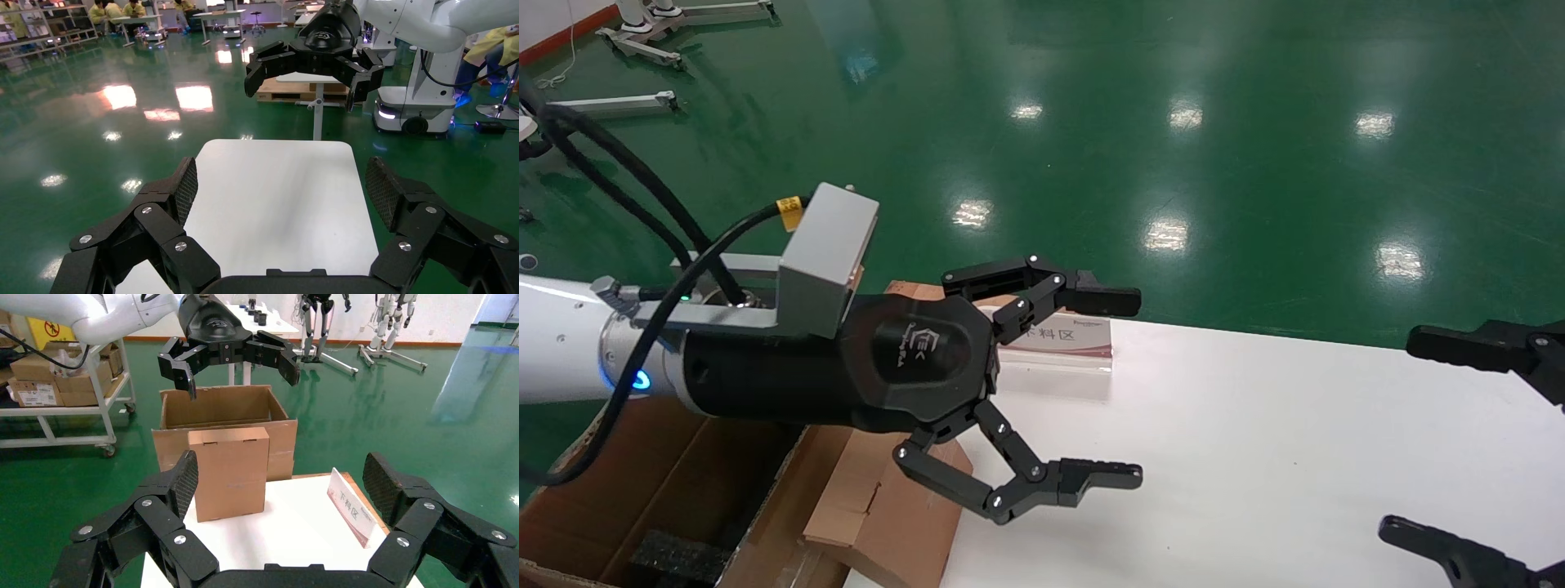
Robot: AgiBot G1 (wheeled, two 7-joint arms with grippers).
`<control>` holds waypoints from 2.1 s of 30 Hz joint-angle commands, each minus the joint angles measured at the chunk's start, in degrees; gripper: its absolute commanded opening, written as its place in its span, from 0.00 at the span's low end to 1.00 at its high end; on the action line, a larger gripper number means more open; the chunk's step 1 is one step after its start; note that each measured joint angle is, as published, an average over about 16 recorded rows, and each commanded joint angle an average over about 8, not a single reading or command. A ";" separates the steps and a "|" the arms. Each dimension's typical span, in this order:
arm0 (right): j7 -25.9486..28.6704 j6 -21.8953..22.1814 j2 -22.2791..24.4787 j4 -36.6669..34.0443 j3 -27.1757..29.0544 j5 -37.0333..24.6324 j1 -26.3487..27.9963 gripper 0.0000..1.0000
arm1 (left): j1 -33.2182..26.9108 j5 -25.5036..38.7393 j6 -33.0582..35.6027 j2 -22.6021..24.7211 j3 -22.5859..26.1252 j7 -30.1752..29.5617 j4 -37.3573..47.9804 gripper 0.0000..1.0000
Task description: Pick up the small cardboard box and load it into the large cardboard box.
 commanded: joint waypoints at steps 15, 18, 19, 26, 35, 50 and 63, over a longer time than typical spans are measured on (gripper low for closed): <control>-0.01 0.01 0.00 -0.02 0.00 0.01 0.00 1.00 | -0.02 0.62 -0.35 -0.20 0.32 -0.59 0.02 1.00; -0.02 0.01 0.00 -0.04 -0.01 0.02 0.00 1.00 | -0.47 2.57 -1.24 -0.79 1.10 -2.06 -0.50 1.00; -0.02 0.01 0.00 -0.05 -0.02 0.02 0.01 1.00 | -0.72 3.46 -1.64 -1.04 1.50 -2.88 -0.76 1.00; -0.05 0.01 0.01 -0.07 -0.05 0.04 0.03 1.00 | -6.45 15.25 -2.54 -3.29 6.55 -11.98 -3.32 1.00; -0.07 0.02 0.03 -0.08 -0.09 0.07 0.04 1.00 | -24.56 35.11 4.72 -0.78 20.36 -31.57 -3.74 1.00; -0.10 0.05 0.05 -0.08 -0.16 0.11 0.05 1.00 | -48.31 42.52 5.37 3.09 49.24 -54.14 -3.81 1.00; -0.13 0.07 0.07 -0.08 -0.21 0.15 0.06 1.00 | -64.04 44.80 5.45 8.64 75.40 -69.53 -3.83 1.00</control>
